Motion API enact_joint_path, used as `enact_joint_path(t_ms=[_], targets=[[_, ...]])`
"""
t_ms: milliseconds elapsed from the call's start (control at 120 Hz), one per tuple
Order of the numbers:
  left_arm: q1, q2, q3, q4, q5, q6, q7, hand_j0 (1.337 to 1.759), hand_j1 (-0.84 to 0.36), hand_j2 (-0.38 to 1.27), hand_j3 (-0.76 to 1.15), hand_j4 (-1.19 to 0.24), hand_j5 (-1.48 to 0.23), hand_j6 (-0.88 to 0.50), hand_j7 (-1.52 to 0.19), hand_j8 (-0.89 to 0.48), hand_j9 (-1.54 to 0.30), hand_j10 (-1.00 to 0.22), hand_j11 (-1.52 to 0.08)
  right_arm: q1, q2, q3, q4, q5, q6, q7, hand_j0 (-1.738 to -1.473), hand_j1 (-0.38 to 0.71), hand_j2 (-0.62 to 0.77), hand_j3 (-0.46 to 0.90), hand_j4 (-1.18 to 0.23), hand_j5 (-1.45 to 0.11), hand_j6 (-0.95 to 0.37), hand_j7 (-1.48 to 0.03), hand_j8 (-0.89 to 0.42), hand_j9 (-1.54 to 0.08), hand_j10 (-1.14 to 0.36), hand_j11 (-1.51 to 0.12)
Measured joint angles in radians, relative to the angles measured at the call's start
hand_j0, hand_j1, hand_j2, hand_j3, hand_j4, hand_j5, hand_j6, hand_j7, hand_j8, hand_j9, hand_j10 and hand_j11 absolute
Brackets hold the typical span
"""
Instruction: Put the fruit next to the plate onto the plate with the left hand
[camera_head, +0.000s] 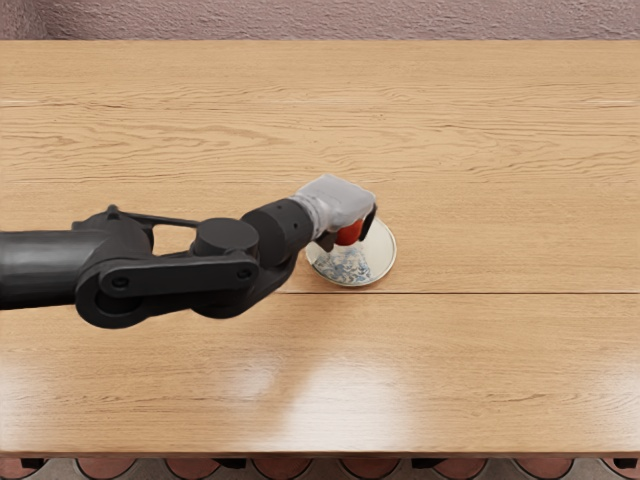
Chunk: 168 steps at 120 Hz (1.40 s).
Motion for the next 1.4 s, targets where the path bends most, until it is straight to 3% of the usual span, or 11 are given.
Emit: enact_joint_path(t_ms=[358, 392, 533, 700, 767, 917, 1117, 1175, 1400], targets=[[0.040, -0.013, 0.026, 0.021, 0.006, 0.005, 0.000, 1.648, -0.34, 0.20, 0.00, -0.64, -0.93, -0.32, -0.93, -0.32, -0.95, -0.57, -0.98, 0.000, 0.000, 0.000, 0.001, 0.000, 0.000, 0.000, -1.658, -0.33, 0.00, 0.00, -0.02, -0.02, -0.02, -0.02, -0.02, -0.02, -0.02, -0.02], [0.040, -0.013, 0.026, 0.022, 0.005, 0.005, 0.000, 1.649, -0.31, 0.18, 0.00, -0.61, -0.87, -0.33, -0.87, -0.32, -0.88, -0.56, -0.91, 0.000, 0.000, 0.000, 0.001, 0.000, 0.000, 0.000, -1.658, -0.33, 0.00, 0.00, -0.02, -0.02, -0.02, -0.02, -0.02, -0.02, -0.02, -0.02], [0.039, -0.010, 0.021, 0.031, -0.007, 0.006, 0.000, 1.654, 0.00, 0.09, 0.00, -0.32, -0.46, -0.18, -0.45, -0.18, -0.46, -0.30, -0.48, 0.000, 0.000, 0.000, 0.001, 0.000, 0.000, 0.000, -1.658, -0.33, 0.00, 0.00, -0.02, -0.02, -0.02, -0.02, -0.02, -0.02, -0.02, -0.02], [0.015, 0.002, 0.005, 0.029, -0.063, -0.010, 0.000, 1.656, 0.19, 0.04, 0.00, -0.15, -0.21, -0.09, -0.21, -0.08, -0.21, -0.14, -0.22, 0.000, 0.000, 0.000, 0.001, 0.000, 0.000, 0.000, -1.658, -0.33, 0.00, 0.00, -0.02, -0.02, -0.02, -0.02, -0.02, -0.02, -0.02, -0.02], [-0.016, 0.088, -0.020, 0.019, -0.134, -0.051, 0.000, 1.657, 0.23, 0.03, 0.00, -0.11, -0.15, -0.06, -0.15, -0.06, -0.15, -0.10, -0.16, 0.000, 0.000, 0.000, 0.001, 0.000, 0.000, 0.000, -1.658, -0.33, 0.00, 0.00, -0.02, -0.02, -0.02, -0.02, -0.02, -0.02, -0.02, -0.02], [0.001, 0.291, -0.192, -0.027, -0.321, -0.209, 0.000, 1.657, 0.29, 0.02, 0.00, -0.06, -0.08, -0.04, -0.08, -0.03, -0.08, -0.05, -0.08, 0.000, 0.000, 0.000, 0.001, 0.000, 0.000, 0.000, -1.658, -0.33, 0.00, 0.00, -0.02, -0.02, -0.02, -0.02, -0.02, -0.02, -0.02, -0.02], [0.055, 0.731, -0.409, -0.046, -0.920, -0.494, 0.000, 1.658, 0.32, 0.01, 0.00, -0.03, -0.03, -0.02, -0.03, -0.02, -0.03, -0.02, -0.03, 0.000, 0.000, 0.000, 0.001, 0.000, 0.000, 0.000, -1.658, -0.33, 0.00, 0.00, -0.02, -0.02, -0.02, -0.02, -0.02, -0.02, -0.02, -0.02], [0.116, 0.807, -0.433, -0.044, -1.050, -0.533, 0.000, 1.658, 0.33, 0.01, 0.00, -0.02, -0.03, -0.02, -0.03, -0.02, -0.03, -0.02, -0.03, 0.000, 0.000, 0.000, 0.001, 0.000, 0.000, 0.000, -1.658, -0.33, 0.00, 0.00, -0.02, -0.02, -0.02, -0.02, -0.02, -0.02, -0.02, -0.02], [0.225, 1.089, -0.455, -0.023, -1.210, -0.580, 0.000, 1.658, 0.34, 0.00, 0.00, -0.01, -0.01, -0.01, -0.01, -0.01, -0.01, -0.01, -0.01, 0.000, 0.000, 0.000, 0.001, 0.000, 0.000, 0.000, -1.658, -0.33, 0.00, 0.00, -0.02, -0.02, -0.02, -0.02, -0.02, -0.02, -0.02, -0.02]])
